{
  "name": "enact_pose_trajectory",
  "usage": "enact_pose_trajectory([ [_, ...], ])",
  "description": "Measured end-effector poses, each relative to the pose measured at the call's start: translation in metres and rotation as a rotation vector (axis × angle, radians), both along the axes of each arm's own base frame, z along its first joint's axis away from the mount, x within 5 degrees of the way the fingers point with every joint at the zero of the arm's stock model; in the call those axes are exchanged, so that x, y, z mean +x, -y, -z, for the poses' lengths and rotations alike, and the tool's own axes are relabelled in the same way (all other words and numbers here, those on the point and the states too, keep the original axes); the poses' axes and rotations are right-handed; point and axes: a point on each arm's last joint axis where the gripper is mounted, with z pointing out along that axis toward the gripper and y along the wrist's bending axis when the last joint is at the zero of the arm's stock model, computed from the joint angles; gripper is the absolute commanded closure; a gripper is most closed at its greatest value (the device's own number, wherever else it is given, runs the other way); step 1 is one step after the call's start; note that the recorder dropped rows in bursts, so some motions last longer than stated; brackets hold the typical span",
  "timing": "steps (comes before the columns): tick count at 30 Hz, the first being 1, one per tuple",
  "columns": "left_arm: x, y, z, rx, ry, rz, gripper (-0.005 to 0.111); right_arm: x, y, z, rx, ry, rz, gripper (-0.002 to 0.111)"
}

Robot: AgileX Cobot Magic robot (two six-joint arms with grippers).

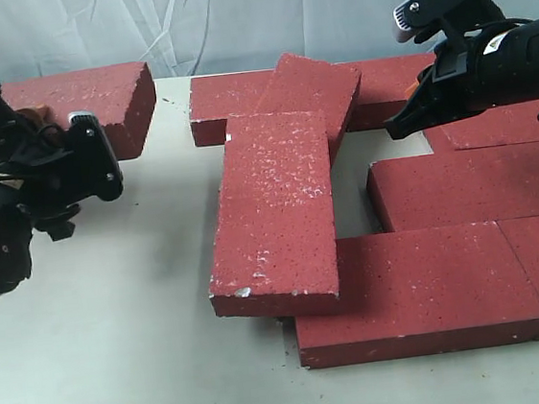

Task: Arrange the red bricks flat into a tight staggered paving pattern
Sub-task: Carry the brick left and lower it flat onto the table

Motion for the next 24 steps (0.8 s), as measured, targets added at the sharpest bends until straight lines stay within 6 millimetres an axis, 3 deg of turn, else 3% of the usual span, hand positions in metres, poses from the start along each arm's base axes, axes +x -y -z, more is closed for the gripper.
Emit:
enact_pose_trajectory([
  [6, -0.005, 0.003, 0.015, -0.03, -0.179, 0.042, 0.107, 0.0, 0.0, 0.0, 0.0, 0.0, 0.0, 0.109],
  [8, -0.006, 0.006, 0.017, -0.017, -0.207, 0.081, 0.101, 0.0, 0.0, 0.0, 0.0, 0.0, 0.0, 0.109],
  [14, -0.007, 0.004, 0.021, -0.017, -0.248, 0.093, 0.059, 0.0, 0.0, 0.0, 0.003, 0.001, 0.003, 0.109],
  [24, -0.004, -0.014, 0.023, -0.075, -0.281, -0.024, 0.007, 0.0, 0.0, 0.0, 0.005, 0.001, 0.004, 0.109],
])
